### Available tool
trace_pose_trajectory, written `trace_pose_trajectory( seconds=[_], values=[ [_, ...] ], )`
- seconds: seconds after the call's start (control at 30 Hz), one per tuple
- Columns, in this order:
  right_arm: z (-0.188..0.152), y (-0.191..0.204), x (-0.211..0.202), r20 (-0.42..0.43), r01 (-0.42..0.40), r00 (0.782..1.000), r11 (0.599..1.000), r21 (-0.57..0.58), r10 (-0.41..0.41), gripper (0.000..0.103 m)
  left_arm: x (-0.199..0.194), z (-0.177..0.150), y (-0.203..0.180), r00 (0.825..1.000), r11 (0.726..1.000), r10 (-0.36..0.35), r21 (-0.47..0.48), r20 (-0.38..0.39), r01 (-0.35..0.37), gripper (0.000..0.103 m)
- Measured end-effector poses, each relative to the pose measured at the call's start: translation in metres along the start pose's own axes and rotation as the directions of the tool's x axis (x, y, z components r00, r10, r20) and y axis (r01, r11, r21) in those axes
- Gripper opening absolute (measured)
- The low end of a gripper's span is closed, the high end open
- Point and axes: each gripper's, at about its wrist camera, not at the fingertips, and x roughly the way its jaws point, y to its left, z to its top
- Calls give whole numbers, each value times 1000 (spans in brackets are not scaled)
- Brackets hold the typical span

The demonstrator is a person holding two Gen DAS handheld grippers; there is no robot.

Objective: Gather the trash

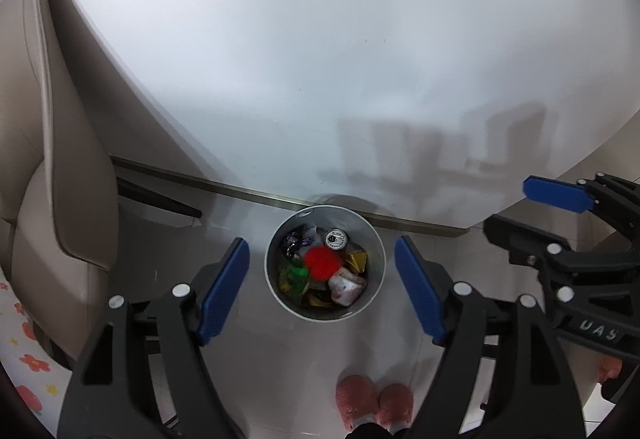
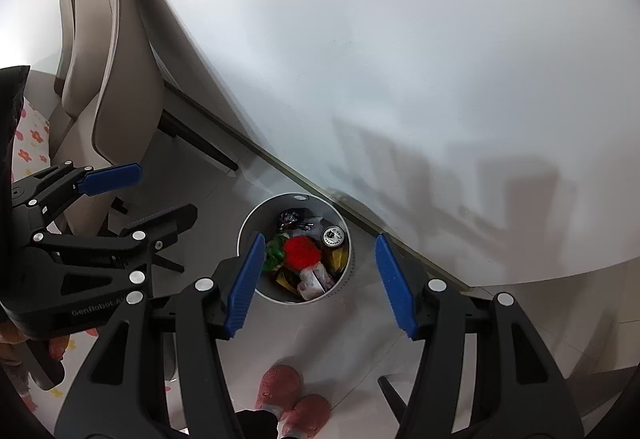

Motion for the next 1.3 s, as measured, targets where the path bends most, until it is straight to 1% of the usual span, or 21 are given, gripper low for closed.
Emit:
trace_pose_trajectory(
  seconds=[0.07, 0.13, 0.3, 0.4, 0.53, 0.63, 0.67, 0.7, 0.73, 0.77, 0.8, 0.87, 0.93, 1.03, 1.1, 1.17, 1.3],
  values=[
    [0, 1, -10, 5, 6, 1000, 1000, -4, -6, 57, -5, 0, 3, 999, 999, 32, 3, -3, -32, 75],
    [0, 6, -24, 10, 15, 1000, 1000, -15, -14, 58, -20, -1, 6, 998, 998, 57, -6, 1, -57, 75],
    [3, 23, -66, 27, 12, 1000, 997, -73, -10, 60, -73, -8, 22, 996, 991, 83, -105, 32, -79, 75],
    [3, 40, -96, 51, 8, 999, 991, -137, -1, 62, -105, -19, 31, 990, 979, 140, -157, 36, -132, 75],
    [3, 68, -134, 67, -37, 996, 976, -214, 53, 62, -150, -37, 38, 981, 955, 194, -235, 31, -181, 75],
    [2, 95, -168, 80, -90, 990, 953, -289, 118, 63, -192, -57, 43, 969, 930, 244, -292, 37, -224, 75],
    [1, 104, -181, 88, -104, 987, 944, -313, 138, 65, -206, -63, 44, 964, 920, 263, -310, 33, -240, 75],
    [-1, 112, -191, 92, -121, 983, 936, -332, 160, 71, -221, -71, 45, 959, 907, 283, -334, 29, -257, 75],
    [-3, 122, -203, 93, -149, 977, 923, -356, 193, 74, -234, -81, 47, 954, 894, 298, -359, 25, -269, 75],
    [-7, 132, -213, 91, -169, 972, 910, -379, 218, 74, -249, -89, 48, 949, 880, 314, -384, 24, -281, 75],
    [-10, 143, -225, 88, -187, 966, 892, -412, 243, 74, -264, -100, 48, 941, 861, 337, -410, 20, -299, 78],
    [-18, 167, -246, 80, -216, 954, 848, -484, 289, 75, -291, -120, 50, 924, 824, 382, -457, 10, -336, 80],
    [-27, 188, -264, 68, -243, 941, 802, -545, 331, 76, -319, -144, 53, 905, 777, 426, -510, -4, -369, 81],
    [-44, 218, -284, 39, -278, 922, 731, -623, 385, 78, -356, -183, 55, 881, 699, 471, -594, -38, -399, 81],
    [-54, 238, -295, 15, -300, 912, 690, -659, 411, 78, -381, -212, 58, 868, 639, 492, -649, -69, -413, 81],
    [-66, 258, -305, -20, -325, 900, 638, -699, 436, 78, -406, -240, 61, 853, 576, 512, -699, -97, -425, 81],
    [-90, 294, -327, -90, -365, 883, 552, -750, 461, 79, -456, -289, 63, 824, 459, 545, -766, -158, -450, 81]
  ],
)
